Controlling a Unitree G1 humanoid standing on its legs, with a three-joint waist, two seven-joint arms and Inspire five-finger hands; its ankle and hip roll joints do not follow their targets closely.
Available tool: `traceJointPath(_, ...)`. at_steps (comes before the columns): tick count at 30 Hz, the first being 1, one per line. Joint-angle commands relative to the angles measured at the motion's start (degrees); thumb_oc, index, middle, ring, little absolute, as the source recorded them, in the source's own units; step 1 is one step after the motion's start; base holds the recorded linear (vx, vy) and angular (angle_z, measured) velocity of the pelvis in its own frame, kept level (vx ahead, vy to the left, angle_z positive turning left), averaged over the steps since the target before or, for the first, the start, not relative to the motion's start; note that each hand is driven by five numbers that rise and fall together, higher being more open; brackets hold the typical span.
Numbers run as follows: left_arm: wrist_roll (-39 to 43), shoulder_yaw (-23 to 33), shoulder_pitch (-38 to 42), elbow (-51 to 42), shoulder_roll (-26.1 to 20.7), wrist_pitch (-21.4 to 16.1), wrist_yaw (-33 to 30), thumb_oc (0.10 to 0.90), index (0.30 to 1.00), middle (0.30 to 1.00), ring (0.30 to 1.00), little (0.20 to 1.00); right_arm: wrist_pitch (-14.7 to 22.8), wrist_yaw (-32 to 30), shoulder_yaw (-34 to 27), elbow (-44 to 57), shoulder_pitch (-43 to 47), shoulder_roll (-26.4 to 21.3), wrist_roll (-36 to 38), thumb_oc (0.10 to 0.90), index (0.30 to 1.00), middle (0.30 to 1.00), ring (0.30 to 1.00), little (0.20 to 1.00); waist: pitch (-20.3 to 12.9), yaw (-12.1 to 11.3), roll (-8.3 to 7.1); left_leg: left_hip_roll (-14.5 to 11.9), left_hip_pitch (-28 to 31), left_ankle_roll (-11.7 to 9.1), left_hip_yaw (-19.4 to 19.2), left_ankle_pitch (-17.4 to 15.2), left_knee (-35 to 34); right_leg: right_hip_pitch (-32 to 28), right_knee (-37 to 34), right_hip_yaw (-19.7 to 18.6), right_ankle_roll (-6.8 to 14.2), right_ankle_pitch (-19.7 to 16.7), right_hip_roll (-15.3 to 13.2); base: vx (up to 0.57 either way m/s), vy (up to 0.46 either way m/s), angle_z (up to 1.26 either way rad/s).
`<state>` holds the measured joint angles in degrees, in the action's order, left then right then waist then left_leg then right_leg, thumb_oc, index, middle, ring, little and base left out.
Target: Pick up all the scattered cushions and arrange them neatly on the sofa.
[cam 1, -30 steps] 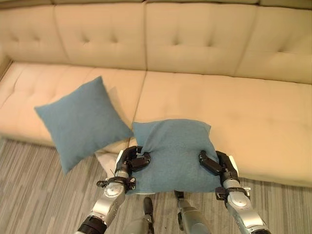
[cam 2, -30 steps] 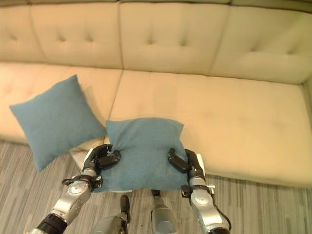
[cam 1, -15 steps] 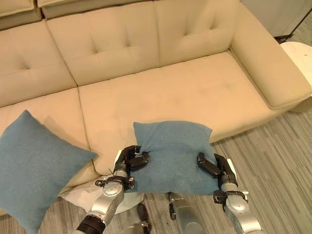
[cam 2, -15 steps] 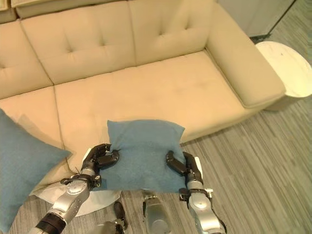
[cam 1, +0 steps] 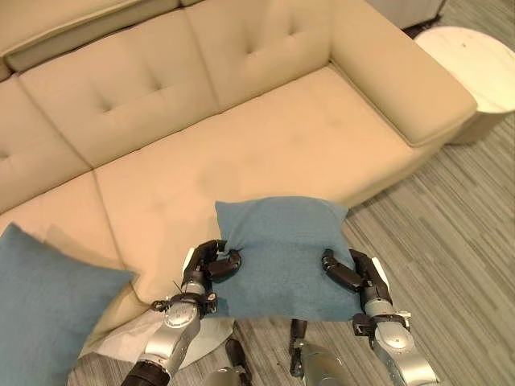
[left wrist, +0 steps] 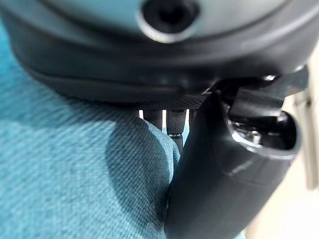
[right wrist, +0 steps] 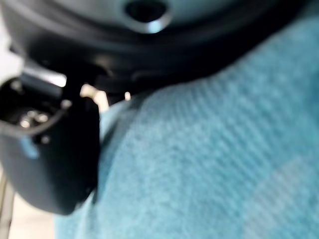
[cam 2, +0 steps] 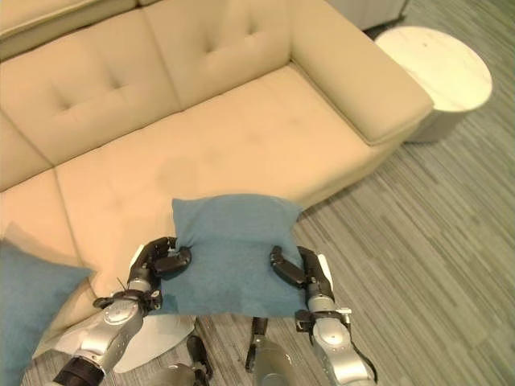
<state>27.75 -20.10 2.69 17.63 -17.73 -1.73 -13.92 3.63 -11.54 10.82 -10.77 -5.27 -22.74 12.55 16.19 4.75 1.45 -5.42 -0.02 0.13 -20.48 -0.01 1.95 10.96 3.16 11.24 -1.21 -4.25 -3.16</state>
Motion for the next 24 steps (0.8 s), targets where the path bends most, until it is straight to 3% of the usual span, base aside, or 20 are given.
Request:
traceJointPath(1,0.91,-5.19,5.70,-7.74,3.82,-6.36,4.33,0.400,0.300,0.300,0.300,0.300,7.82,1.47,-0.25,12.16,4.27,1.97,3.27,0.400,0.300,0.300,0.300,0.300,-4.21,1.97,-1.55,1.15,-4.70,-0.13,6.08,-3.42,2.00,-7.39,-1.01,-3.47,6.04,9.11,-0.61,0.04,-0.137,-0.12)
traceJointPath(3,1.37,-5.54,5.81,-8.05,3.98,-6.34,3.96,0.400,0.300,0.300,0.300,0.300,7.85,1.27,-0.31,11.90,4.98,1.65,3.52,0.400,0.300,0.300,0.300,0.300,-3.78,1.34,-1.55,2.03,-5.48,-0.34,11.23,-3.54,3.72,-7.50,-0.46,-4.41,5.24,9.46,0.12,0.04,-0.124,-0.28)
traceJointPath(5,1.14,-5.97,6.57,-8.69,3.78,-6.38,3.97,0.400,0.300,0.300,0.300,0.300,8.11,1.07,-0.72,11.91,5.32,1.37,3.85,0.400,0.300,0.300,0.300,0.300,-3.68,0.40,-1.69,5.42,-7.56,-0.86,17.57,-4.06,4.92,-8.50,-0.82,-5.50,4.92,9.64,0.73,0.08,-0.128,-0.48)
traceJointPath(6,1.06,-6.22,6.86,-8.97,3.75,-6.39,3.96,0.400,0.300,0.300,0.300,0.300,8.22,0.94,-0.98,12.07,5.08,1.28,3.96,0.400,0.300,0.300,0.300,0.300,-4.09,0.43,-1.67,6.60,-8.65,-0.88,18.82,-3.66,4.46,-8.77,-1.22,-5.63,4.87,9.51,1.01,0.11,-0.091,-0.29)
traceJointPath(9,0.58,-6.13,7.89,-9.02,3.44,-6.32,3.69,0.400,0.300,0.300,0.300,0.300,8.24,0.12,-1.52,11.97,5.05,0.99,3.41,0.400,0.300,0.300,0.300,0.300,-4.79,-0.08,-1.77,8.87,-12.60,-0.77,18.95,-1.84,4.87,-10.63,-2.34,-6.57,4.84,9.46,1.91,0.13,-0.038,-0.23)
traceJointPath(14,0.31,-5.41,7.88,-9.95,2.83,-6.74,4.17,0.400,0.300,0.300,0.300,0.300,8.31,0.14,-1.95,12.15,5.03,1.75,2.32,0.400,0.300,0.300,0.300,0.300,-6.49,-1.29,-1.79,9.46,-10.64,0.10,20.68,-2.07,3.51,-12.91,-1.84,-9.97,5.05,11.07,3.03,0.22,0.051,-0.79)
traceJointPath(15,0.35,-5.30,7.74,-10.14,2.58,-6.60,4.06,0.400,0.300,0.300,0.300,0.300,8.24,0.28,-2.10,12.56,4.93,1.81,1.77,0.400,0.300,0.300,0.300,0.300,-6.95,-1.19,-1.79,9.29,-9.81,0.65,20.69,-2.42,3.32,-12.74,0.37,-10.09,5.17,11.77,2.89,0.28,0.115,-0.16)
traceJointPath(16,0.30,-4.74,7.68,-10.09,2.16,-6.50,3.75,0.400,0.300,0.300,0.300,0.300,8.09,0.46,-1.66,12.61,5.56,2.22,0.75,0.400,0.300,0.300,0.300,0.300,-6.85,-1.19,-1.49,8.53,-7.67,1.67,19.75,-3.08,2.43,-10.67,7.16,-9.59,6.37,12.32,2.45,0.19,0.087,0.05)
traceJointPath(18,0.09,-4.34,7.74,-10.13,1.69,-6.51,3.67,0.400,0.300,0.300,0.300,0.300,8.05,0.63,-1.31,12.53,6.08,2.28,0.52,0.400,0.300,0.300,0.300,0.300,-6.51,-1.19,-1.43,8.08,-6.68,2.19,18.78,-3.51,2.20,-8.64,11.21,-9.40,7.50,11.74,1.86,0.11,0.046,-0.31)
traceJointPath(19,0.10,-4.04,7.74,-10.06,1.37,-6.49,3.61,0.400,0.300,0.300,0.300,0.300,7.77,0.86,-0.96,12.43,6.41,2.33,0.19,0.400,0.300,0.300,0.300,0.300,-6.25,-1.18,-1.21,7.59,-5.96,2.48,17.99,-3.79,2.05,-6.76,14.44,-8.71,8.41,10.86,1.36,0.14,0.027,-0.49)
traceJointPath(21,0.19,-2.37,5.98,-10.49,0.48,-6.67,3.77,0.400,0.300,0.300,0.300,0.300,7.17,2.14,-0.23,11.93,6.75,2.93,-0.15,0.400,0.300,0.300,0.300,0.300,-6.11,-1.76,-0.15,6.14,-3.02,2.66,15.10,-5.11,0.80,-3.64,15.82,-1.72,9.08,9.67,-3.21,0.16,-0.007,-0.48)
traceJointPath(24,0.35,-1.46,3.01,-11.65,-0.12,-6.58,4.88,0.400,0.300,0.300,0.300,0.300,7.02,3.06,-0.10,11.71,6.40,3.05,0.17,0.400,0.300,0.300,0.300,0.300,-6.32,-1.38,0.53,5.69,-0.04,2.48,14.35,-6.10,-0.87,-1.79,11.20,0.76,8.26,9.17,-4.25,0.20,-0.052,-0.58)
